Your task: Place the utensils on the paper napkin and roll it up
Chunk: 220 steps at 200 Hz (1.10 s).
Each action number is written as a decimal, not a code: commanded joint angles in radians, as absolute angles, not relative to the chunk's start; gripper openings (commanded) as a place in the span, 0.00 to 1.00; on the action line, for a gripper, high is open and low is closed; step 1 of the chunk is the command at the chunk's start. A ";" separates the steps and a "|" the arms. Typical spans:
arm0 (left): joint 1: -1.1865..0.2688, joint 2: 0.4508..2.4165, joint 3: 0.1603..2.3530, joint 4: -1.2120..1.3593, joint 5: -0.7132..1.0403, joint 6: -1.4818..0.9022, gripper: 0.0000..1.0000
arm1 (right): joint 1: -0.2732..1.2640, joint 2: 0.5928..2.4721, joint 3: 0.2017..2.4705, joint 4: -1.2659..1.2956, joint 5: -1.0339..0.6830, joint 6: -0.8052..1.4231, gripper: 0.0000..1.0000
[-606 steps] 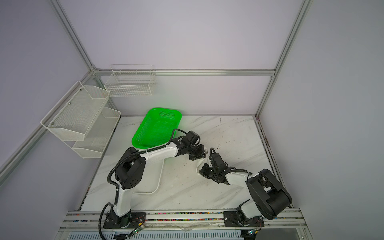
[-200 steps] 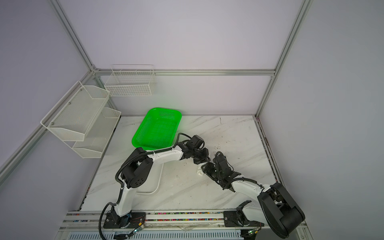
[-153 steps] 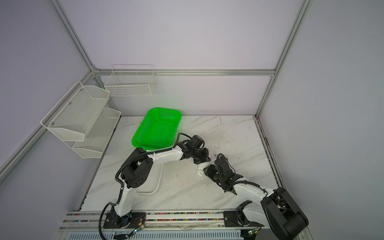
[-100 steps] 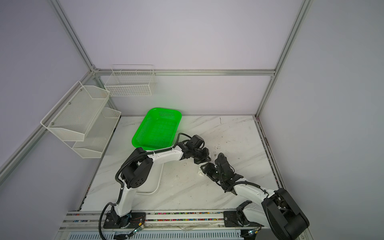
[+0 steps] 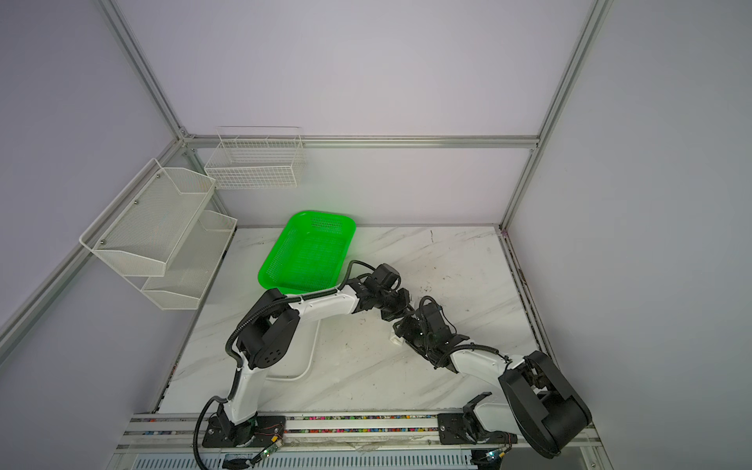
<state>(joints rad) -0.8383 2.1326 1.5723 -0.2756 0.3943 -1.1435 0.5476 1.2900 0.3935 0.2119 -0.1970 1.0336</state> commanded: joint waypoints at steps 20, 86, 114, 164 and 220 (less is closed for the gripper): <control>-0.837 2.141 1.621 -0.231 0.427 -1.164 0.00 | 0.543 1.313 0.368 0.188 -0.166 1.002 0.57; -0.838 2.143 1.624 -0.225 0.436 -1.172 0.00 | 0.497 1.296 0.330 0.193 -0.216 0.969 0.35; -0.838 2.146 1.626 -0.222 0.438 -1.173 0.00 | 0.471 1.287 0.312 0.195 -0.245 0.951 0.25; -0.838 2.154 1.630 -0.220 0.442 -1.175 0.00 | 0.463 1.279 0.292 0.197 -0.260 0.951 0.20; -0.838 2.158 1.624 -0.215 0.447 -1.178 0.00 | 0.446 1.257 0.329 0.195 -0.250 0.939 0.29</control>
